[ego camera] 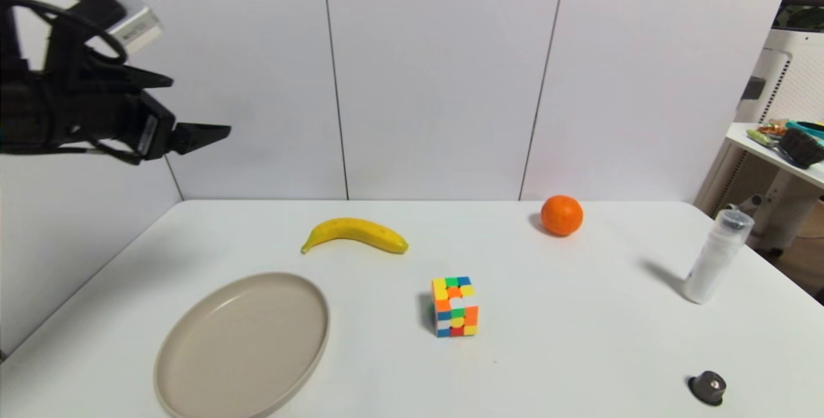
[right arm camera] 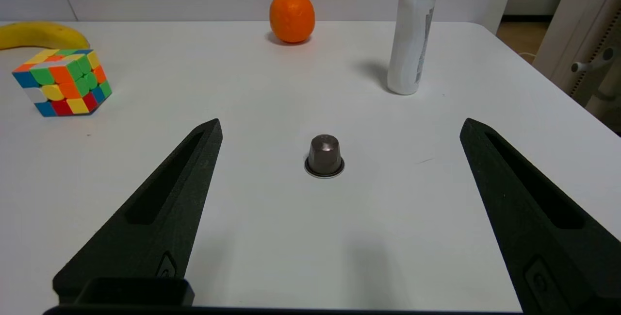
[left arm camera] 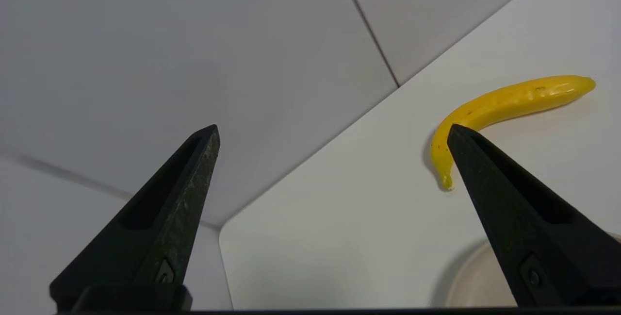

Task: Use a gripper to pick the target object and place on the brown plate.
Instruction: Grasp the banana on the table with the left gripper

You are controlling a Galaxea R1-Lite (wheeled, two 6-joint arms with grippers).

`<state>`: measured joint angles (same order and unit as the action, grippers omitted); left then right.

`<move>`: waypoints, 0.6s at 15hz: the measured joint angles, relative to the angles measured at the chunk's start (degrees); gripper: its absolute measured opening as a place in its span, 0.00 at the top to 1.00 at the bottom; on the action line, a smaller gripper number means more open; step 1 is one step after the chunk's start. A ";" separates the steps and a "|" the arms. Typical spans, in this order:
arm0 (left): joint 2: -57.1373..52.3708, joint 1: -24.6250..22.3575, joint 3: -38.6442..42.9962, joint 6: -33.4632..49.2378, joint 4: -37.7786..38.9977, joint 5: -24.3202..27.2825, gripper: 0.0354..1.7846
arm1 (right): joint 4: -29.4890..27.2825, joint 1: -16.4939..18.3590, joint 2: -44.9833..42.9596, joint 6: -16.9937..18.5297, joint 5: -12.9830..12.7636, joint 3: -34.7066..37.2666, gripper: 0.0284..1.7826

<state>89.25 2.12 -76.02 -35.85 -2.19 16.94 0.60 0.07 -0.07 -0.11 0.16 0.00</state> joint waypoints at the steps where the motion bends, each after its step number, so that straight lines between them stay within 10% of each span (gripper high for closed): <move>1: 5.85 0.74 -7.08 -3.72 -3.69 3.34 0.06 | -0.02 0.00 0.00 0.04 0.00 0.00 0.05; 9: 37.52 5.58 -31.91 -28.15 -31.32 24.50 0.06 | 0.00 0.00 0.00 0.00 0.00 0.00 0.05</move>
<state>126.77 7.70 -107.94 -64.00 -33.51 41.45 0.60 0.07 -0.07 -0.11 0.16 0.00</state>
